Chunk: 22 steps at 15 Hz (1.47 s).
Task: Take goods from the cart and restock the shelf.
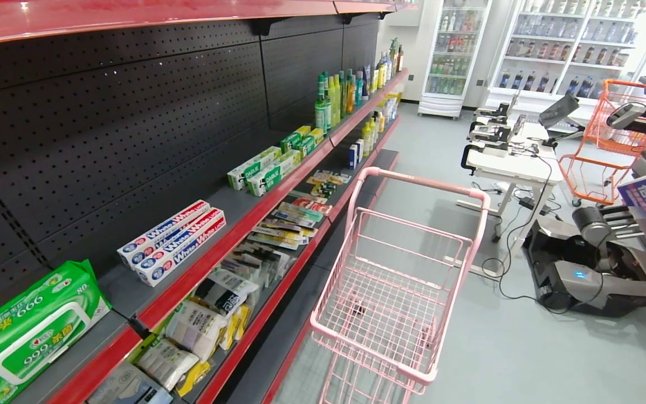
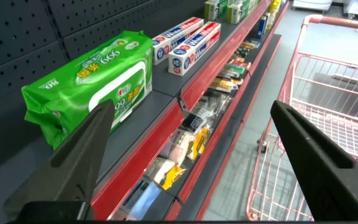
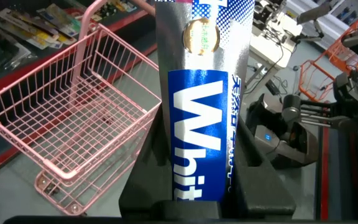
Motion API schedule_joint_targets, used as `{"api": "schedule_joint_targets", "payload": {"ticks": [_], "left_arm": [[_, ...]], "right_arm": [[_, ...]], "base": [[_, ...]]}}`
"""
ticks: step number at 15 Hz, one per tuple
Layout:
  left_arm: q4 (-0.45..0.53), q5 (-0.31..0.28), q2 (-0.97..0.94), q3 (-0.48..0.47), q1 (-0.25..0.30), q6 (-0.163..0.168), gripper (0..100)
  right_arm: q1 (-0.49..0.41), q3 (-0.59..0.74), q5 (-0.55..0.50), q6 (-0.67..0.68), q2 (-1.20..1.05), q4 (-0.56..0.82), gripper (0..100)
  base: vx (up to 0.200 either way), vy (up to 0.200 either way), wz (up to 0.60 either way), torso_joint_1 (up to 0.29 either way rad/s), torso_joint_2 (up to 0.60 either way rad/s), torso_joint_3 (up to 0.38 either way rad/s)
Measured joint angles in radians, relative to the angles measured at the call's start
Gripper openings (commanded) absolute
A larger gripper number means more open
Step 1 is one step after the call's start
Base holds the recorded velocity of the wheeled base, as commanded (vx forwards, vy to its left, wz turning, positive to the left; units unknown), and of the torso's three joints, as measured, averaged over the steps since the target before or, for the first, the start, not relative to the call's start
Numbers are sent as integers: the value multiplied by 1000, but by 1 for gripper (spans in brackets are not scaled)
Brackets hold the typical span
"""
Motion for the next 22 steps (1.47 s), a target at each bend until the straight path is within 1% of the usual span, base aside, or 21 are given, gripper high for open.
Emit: {"api": "schedule_joint_targets", "payload": {"ticks": [11, 22], "left_arm": [[1, 0, 0, 0, 0, 0, 100], [0, 0, 0, 0, 0, 0, 100]], "right_arm": [[0, 2, 1, -17, 28, -1, 0], [2, 11, 1, -17, 33, 0, 0]], "base": [[0, 0, 0, 0, 0, 0], [0, 0, 600, 2, 1, 2]]}}
